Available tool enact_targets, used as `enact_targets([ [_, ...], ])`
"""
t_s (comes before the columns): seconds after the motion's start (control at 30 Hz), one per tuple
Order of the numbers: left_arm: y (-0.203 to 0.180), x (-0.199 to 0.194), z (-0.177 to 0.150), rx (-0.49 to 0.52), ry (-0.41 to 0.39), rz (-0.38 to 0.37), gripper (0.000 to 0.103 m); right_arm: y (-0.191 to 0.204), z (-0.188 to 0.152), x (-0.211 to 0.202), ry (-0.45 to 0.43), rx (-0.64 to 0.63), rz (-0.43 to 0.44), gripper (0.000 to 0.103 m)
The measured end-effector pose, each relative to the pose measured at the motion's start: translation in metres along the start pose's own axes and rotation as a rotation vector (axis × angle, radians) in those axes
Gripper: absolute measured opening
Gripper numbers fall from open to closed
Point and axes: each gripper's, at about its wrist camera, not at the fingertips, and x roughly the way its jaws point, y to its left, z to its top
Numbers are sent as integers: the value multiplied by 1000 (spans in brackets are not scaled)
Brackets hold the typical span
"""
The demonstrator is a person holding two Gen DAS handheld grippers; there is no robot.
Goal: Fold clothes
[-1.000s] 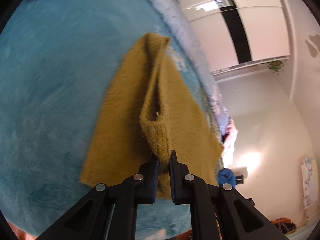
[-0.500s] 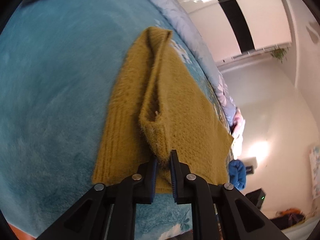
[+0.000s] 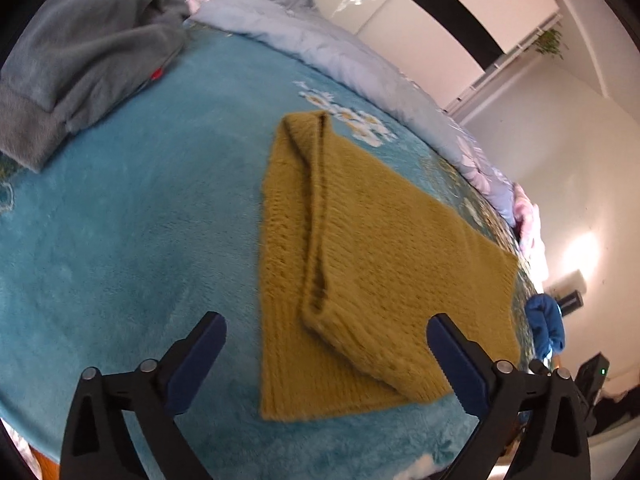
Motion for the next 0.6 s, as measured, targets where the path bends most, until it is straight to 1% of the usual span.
enact_targets([
  [0.03, 2, 5, 2, -9, 8, 1, 103, -2, 2, 4, 7, 8, -1, 79],
  [0.1, 7, 12, 7, -42, 17, -26, 103, -5, 6, 11, 20, 15, 4, 79],
  [0.2, 10, 16, 12, -58, 22, -51, 103, -7, 11, 25, 41, 30, 22, 79],
  [0.27, 12, 18, 15, -67, 29, -68, 103, -11, 13, 29, 37, 52, 30, 79],
  [0.33, 14, 18, 18, -80, 33, -84, 102, -15, 16, 31, 26, 84, 68, 78],
  [0.37, 14, 17, 18, -85, 35, -90, 102, -17, 16, 31, 21, 99, 87, 76],
  [0.43, 15, 17, 19, -89, 32, -101, 101, -20, 18, 33, 22, 124, 104, 61],
  [0.47, 15, 17, 18, -96, 29, -109, 100, -22, 18, 34, 24, 131, 108, 56],
  [0.53, 17, 18, 16, -110, 29, -127, 93, -27, 17, 35, 28, 147, 119, 38],
  [0.6, 17, 20, 14, -124, 35, -136, 82, -32, 16, 34, 36, 163, 145, 32],
])
